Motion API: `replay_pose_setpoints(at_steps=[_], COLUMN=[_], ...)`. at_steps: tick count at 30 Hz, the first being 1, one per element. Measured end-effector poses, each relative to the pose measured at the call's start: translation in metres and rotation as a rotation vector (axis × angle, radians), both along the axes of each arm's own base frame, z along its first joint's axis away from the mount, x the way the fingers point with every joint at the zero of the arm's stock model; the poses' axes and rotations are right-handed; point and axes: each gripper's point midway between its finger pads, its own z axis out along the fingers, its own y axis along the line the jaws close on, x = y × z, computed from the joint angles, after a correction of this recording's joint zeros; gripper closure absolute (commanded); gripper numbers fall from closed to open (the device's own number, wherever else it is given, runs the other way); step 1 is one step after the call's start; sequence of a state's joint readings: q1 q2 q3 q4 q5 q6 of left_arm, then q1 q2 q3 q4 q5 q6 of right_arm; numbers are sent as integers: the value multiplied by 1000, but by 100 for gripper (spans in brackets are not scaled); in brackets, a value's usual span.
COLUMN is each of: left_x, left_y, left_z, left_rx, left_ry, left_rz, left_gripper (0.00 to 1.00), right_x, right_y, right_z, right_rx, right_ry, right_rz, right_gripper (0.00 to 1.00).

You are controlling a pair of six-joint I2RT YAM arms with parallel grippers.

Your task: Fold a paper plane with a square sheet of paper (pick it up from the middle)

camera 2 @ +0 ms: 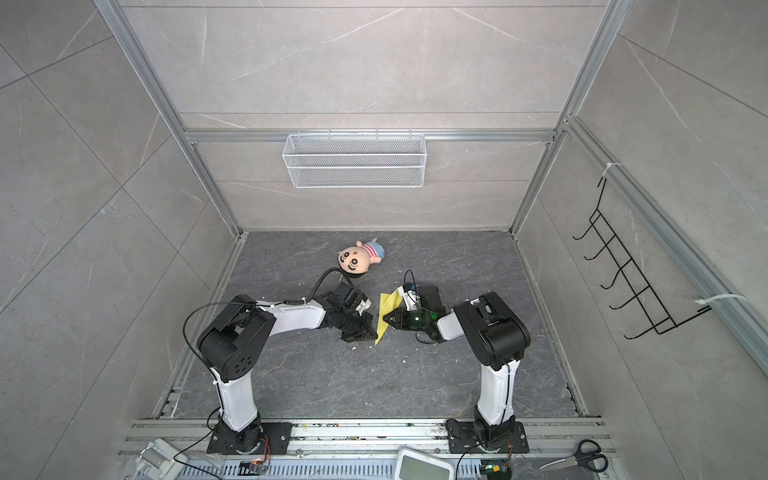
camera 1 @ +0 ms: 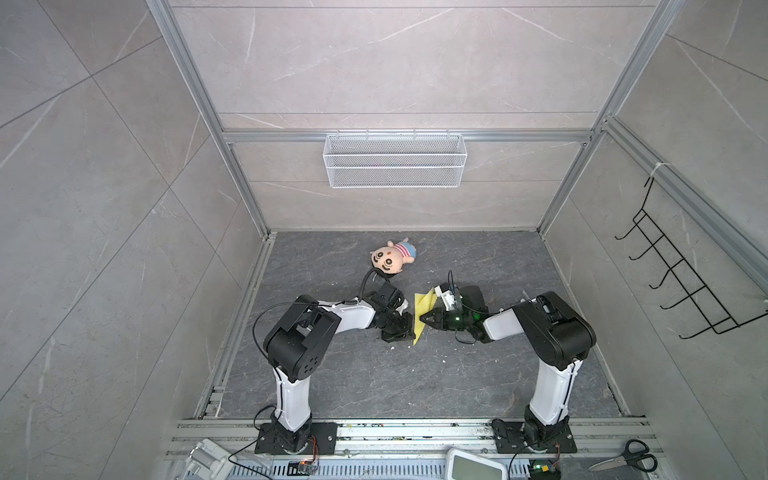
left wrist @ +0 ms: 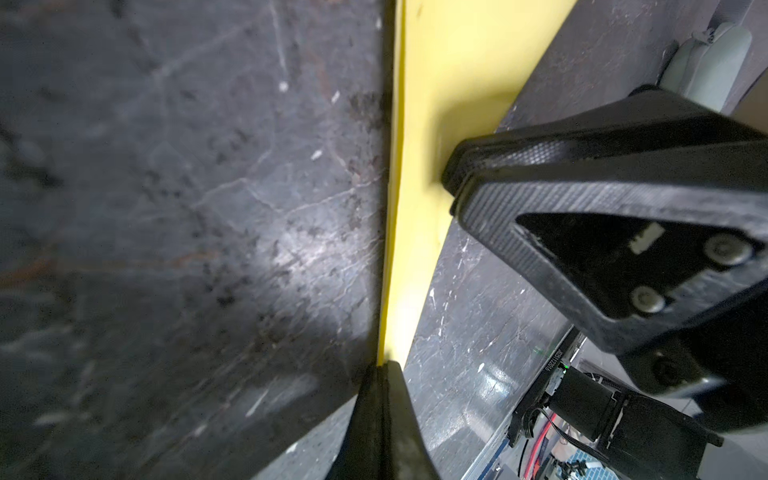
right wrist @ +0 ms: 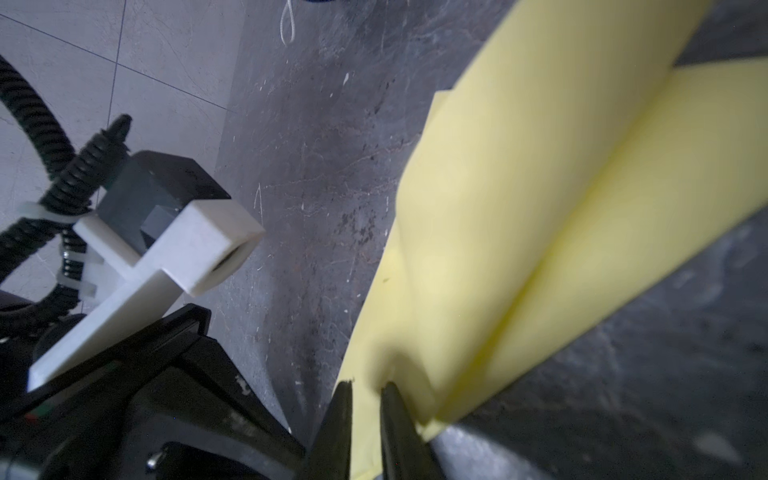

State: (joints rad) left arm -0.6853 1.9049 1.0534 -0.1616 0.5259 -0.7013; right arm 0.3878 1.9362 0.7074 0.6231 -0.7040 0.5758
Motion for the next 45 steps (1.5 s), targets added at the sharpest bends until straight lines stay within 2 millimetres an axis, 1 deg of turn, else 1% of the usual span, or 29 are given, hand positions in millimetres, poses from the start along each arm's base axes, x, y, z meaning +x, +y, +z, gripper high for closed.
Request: replay_pose_setpoints(at_steps=[5, 11, 13, 16, 19, 22, 24, 27, 34, 40, 45], left_x=[-2, -4, -1, 3, 10, 20, 23, 26, 25, 24, 26], left_y=[-2, -1, 1, 2, 0, -2, -3, -4, -5, -11, -7], left_z=[1, 1, 5, 18, 32, 38, 40, 38, 26, 27, 22], left_rx=[7, 13, 11, -12, -50, -80, -89, -93, -83, -82, -35], left_ry=[3, 6, 0, -28, -69, -97, -103, -105, -78, -95, -125], left_rz=[-12, -16, -8, 4, 17, 38, 46, 51, 49, 37, 30], left_gripper=[95, 83, 78, 74, 73, 72, 72, 72, 72, 72, 73], right_x=[0, 1, 1, 2, 3, 3, 3, 2, 3, 2, 1], right_y=[0, 0, 0, 0, -1, -3, -4, -6, -5, -7, -7], right_z=[0, 0, 1, 2, 3, 4, 5, 9, 27, 24, 23], right_rx=[1, 8, 13, 18, 13, 5, 3, 5, 27, 18, 16], right_ry=[-1, 13, 21, 36, 42, 46, 46, 47, 26, 37, 46], right_rz=[-1, -11, -18, -34, -54, -72, -79, -86, -96, -101, -103], right_gripper=[82, 81, 81, 81, 80, 79, 77, 74, 73, 73, 73])
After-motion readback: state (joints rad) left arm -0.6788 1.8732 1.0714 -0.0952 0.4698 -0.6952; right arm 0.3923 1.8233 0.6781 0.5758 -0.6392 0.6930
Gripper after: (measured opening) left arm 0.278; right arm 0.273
